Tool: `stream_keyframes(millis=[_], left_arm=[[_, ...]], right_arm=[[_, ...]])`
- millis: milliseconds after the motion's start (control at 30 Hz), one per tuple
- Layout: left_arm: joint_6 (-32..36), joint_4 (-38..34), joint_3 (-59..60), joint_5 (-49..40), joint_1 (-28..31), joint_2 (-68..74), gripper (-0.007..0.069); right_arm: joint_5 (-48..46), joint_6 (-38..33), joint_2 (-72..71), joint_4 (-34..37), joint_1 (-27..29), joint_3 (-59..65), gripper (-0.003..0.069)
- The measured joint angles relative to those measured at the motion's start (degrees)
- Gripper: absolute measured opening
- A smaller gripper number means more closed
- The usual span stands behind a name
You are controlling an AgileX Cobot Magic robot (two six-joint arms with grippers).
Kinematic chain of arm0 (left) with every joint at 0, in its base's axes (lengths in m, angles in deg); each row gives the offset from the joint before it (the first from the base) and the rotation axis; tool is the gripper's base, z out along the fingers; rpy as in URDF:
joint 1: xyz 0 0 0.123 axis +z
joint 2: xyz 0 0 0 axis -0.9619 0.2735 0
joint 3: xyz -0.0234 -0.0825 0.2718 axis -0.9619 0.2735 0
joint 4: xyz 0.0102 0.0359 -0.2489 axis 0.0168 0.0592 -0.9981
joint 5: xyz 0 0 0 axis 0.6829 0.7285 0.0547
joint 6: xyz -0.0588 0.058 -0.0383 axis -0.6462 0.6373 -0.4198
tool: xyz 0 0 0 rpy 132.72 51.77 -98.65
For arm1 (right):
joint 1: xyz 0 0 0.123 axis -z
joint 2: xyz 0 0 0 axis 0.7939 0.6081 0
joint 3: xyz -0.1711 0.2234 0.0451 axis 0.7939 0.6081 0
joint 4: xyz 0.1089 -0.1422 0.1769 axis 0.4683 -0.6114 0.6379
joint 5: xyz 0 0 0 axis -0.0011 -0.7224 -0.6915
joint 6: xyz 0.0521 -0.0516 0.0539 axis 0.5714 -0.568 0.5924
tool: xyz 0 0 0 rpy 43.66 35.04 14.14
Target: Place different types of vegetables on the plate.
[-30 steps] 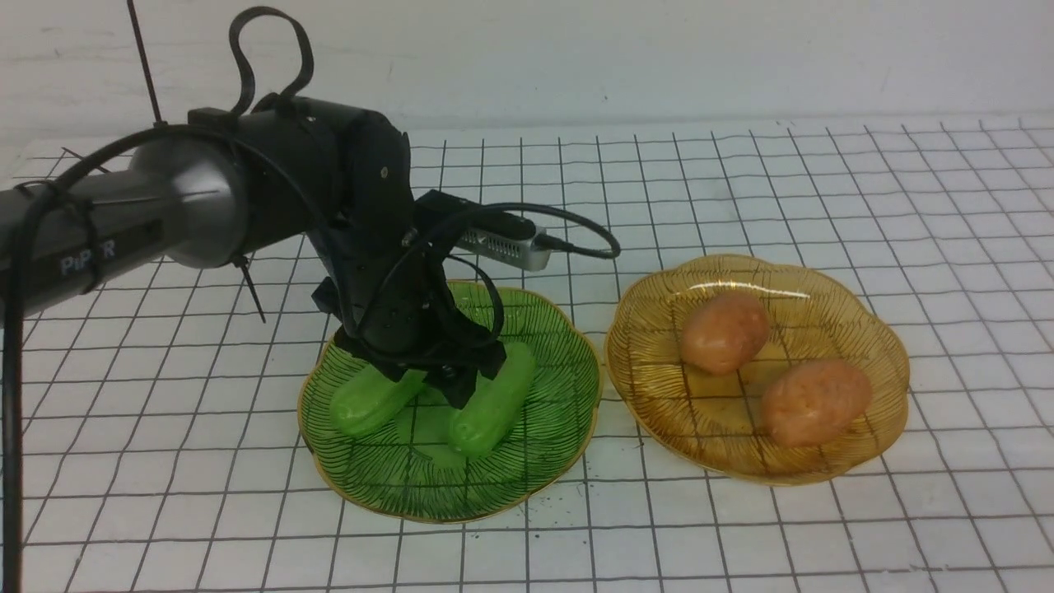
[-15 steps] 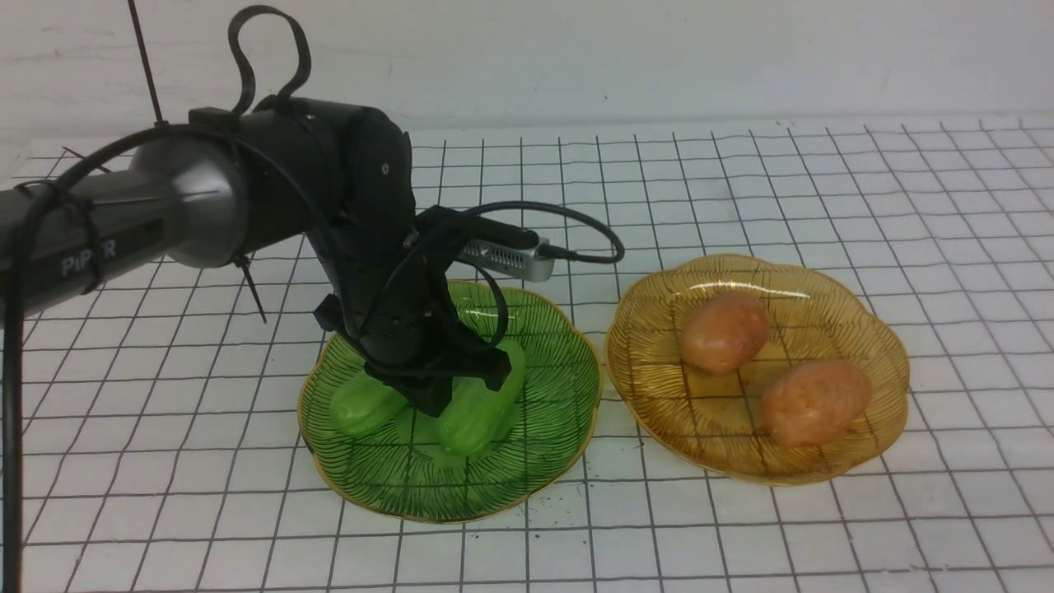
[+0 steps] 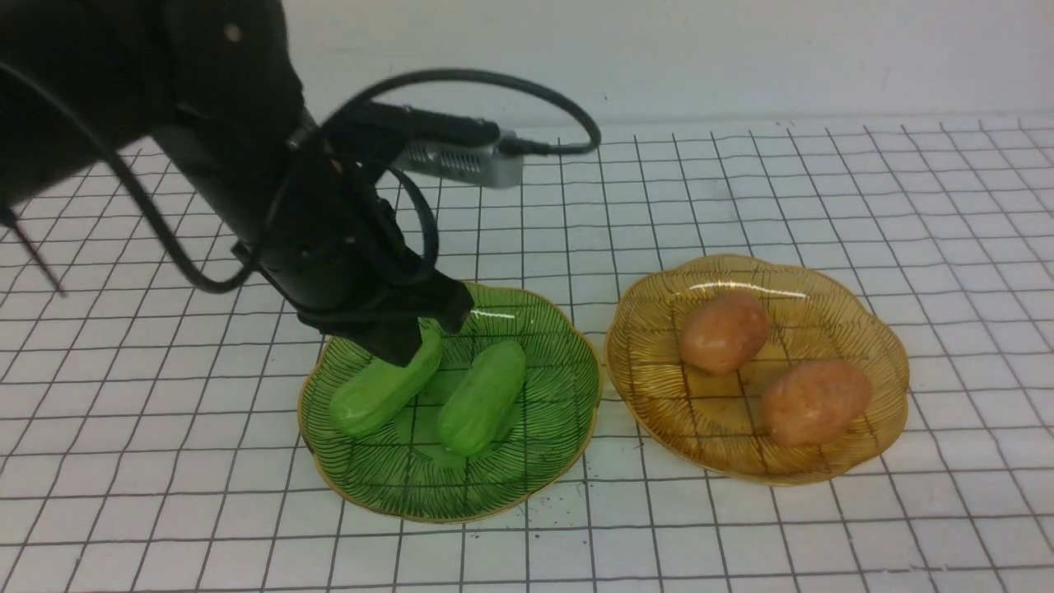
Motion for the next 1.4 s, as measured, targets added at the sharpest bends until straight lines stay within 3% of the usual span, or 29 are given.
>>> stream_keyframes(millis=[200,500,600,800,1067,1400], left_arm=[[-1.0,2.0,0.1,-1.5,0.0,-5.5,-0.0008],[-2.4,6.9,0.8,-1.8,0.0,-18.6,-0.0008],[-2.7,8.5,4.5,-1.9,0.0,-26.3,-0.0008],[-6.0,10.0,22.7,-1.2,0.0,-47.0,-0.0008],[-14.7,14.6,48.3,20.5,0.0,-75.4,-0.0008],[-21.9,25.0,63.8,49.0,0.0,-83.6,-0.0008]], right_arm=[[0.0,0.1,-0.1,-3.8,4.0,8.7,-0.0015],[4.8,0.2,-0.1,-8.8,4.3,11.0,-0.0015],[5.1,0.2,-0.1,-9.0,4.3,11.0,-0.0015],[5.1,0.2,-0.1,-9.0,4.4,11.0,-0.0015],[5.1,0.2,-0.1,-9.0,4.4,11.0,-0.0015],[5.2,0.2,-0.1,-9.0,4.4,11.0,-0.0015]])
